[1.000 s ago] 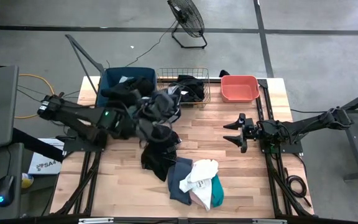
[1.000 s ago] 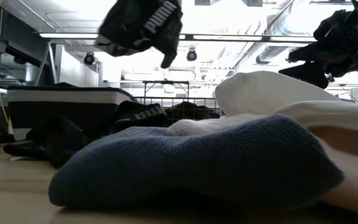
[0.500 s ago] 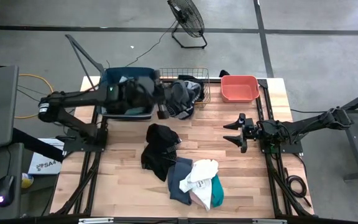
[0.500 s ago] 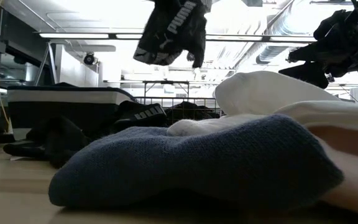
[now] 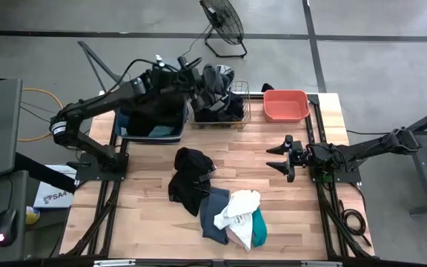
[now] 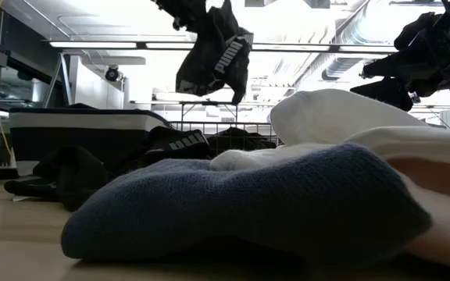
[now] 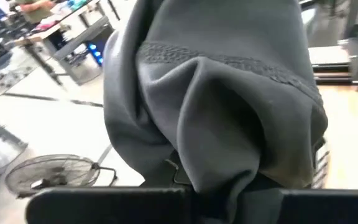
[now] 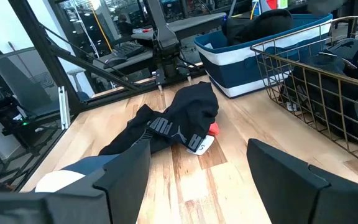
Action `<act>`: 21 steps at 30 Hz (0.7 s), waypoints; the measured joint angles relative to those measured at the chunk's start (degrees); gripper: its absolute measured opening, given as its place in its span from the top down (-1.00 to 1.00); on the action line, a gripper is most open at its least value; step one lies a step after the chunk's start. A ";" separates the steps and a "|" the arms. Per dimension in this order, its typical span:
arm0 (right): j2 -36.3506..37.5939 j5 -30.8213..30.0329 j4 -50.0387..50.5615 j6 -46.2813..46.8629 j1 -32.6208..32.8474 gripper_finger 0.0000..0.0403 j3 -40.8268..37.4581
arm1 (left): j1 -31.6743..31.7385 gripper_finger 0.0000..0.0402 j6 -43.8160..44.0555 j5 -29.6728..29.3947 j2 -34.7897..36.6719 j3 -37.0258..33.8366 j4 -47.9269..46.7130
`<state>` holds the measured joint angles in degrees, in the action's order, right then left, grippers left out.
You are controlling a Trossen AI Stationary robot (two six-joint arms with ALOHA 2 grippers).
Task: Pick & Place Cloths
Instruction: Put the gray underwear into the wire basket
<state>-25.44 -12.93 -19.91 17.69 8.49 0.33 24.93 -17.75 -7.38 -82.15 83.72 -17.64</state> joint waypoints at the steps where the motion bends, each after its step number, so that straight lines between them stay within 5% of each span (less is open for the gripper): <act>1: -0.01 0.00 -0.01 0.02 0.00 -0.29 -0.01 | 0.00 0.95 0.01 -0.87 -0.86 0.00 0.84; 12: -0.01 0.01 0.01 0.00 0.00 -0.29 0.01 | -0.17 0.95 1.41 -15.52 -12.95 0.00 11.55; 21: 0.00 0.00 0.00 0.00 0.02 -0.29 0.00 | -0.17 0.95 6.99 -17.70 -19.17 -0.02 6.73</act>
<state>-25.44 -12.93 -19.91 17.69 8.51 0.33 24.75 -10.76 -25.08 -101.32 83.70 -10.91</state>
